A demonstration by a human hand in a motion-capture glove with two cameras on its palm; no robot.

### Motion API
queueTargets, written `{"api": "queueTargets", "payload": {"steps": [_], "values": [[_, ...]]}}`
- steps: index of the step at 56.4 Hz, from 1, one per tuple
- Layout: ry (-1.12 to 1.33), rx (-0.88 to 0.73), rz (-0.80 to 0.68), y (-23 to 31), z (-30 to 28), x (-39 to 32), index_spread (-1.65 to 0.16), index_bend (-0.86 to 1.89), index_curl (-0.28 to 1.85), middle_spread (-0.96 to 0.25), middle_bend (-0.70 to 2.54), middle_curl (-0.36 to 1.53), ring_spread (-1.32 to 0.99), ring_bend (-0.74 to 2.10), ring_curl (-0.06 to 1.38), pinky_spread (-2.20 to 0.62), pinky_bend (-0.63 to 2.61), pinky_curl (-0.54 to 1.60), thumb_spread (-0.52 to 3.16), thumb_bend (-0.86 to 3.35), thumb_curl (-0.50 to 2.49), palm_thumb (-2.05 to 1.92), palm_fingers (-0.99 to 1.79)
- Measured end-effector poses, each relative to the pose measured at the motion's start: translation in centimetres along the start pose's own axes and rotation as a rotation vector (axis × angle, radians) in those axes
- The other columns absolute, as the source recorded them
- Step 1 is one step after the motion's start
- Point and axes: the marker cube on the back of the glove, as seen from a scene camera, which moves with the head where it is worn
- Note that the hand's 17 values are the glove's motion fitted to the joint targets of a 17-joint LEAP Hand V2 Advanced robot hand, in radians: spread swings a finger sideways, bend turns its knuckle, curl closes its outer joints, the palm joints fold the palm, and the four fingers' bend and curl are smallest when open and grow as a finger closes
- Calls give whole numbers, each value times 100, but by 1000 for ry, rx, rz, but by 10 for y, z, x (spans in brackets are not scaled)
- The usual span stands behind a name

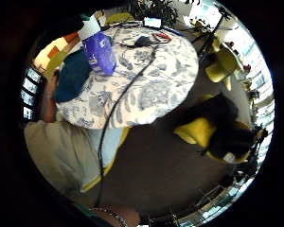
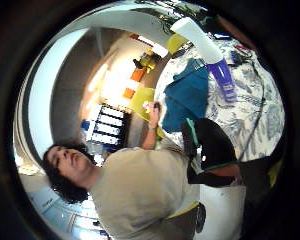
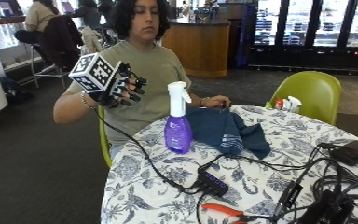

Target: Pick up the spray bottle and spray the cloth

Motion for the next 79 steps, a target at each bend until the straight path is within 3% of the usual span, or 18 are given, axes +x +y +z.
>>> {"api": "queueTargets", "payload": {"steps": [11, 23, 26, 30, 31, 35, 42, 51, 66, 75, 79], "values": [[-236, 199, 95, -29, 39, 5, -39, 11, 24, -1, 16, 28, -6, 46, 32, 18, 36, 34, 117, 8, 35, 79, 45], [-420, 306, 138, -75, 58, 24, -37, 10, 21, 3, 22, 31, -4, 55, 35, 14, 43, 36, 120, 5, 38, 84, 58], [-447, 380, 153, -88, 62, 33, -36, 11, 21, 2, 25, 33, -4, 56, 36, 13, 42, 35, 122, 5, 39, 85, 68], [-475, 491, 166, -104, 68, 44, -30, 14, 23, -2, 30, 36, -8, 57, 36, -1, 49, 37, 125, 6, 40, 88, 103], [-481, 507, 166, -108, 68, 47, -29, 13, 23, -2, 30, 36, -7, 54, 35, 0, 45, 35, 126, 6, 41, 88, 97], [-510, 548, 182, -123, 70, 55, -27, 16, 27, -7, 35, 41, -11, 66, 42, -12, 58, 42, 127, 6, 42, 90, 129], [-523, 596, 245, -141, 70, 61, -27, 32, 36, -13, 50, 50, -16, 78, 50, -15, 75, 52, 132, 5, 43, 90, 141], [-583, 542, 230, -148, 77, 58, -27, 66, 51, -18, 72, 63, -19, 91, 59, -15, 87, 62, 142, 8, 48, 94, 135], [-598, 592, 229, -136, 73, 51, -24, 84, 67, -22, 91, 80, -20, 107, 69, -14, 99, 75, 152, 12, 55, 97, 119], [-590, 471, 171, -111, 69, 39, -23, 62, 64, -18, 80, 78, -18, 102, 67, -17, 92, 72, 152, 8, 56, 89, 106], [-584, 413, 133, -94, 69, 32, -22, 48, 62, -13, 65, 71, -13, 93, 64, -15, 75, 67, 148, 5, 56, 85, 81]]}}
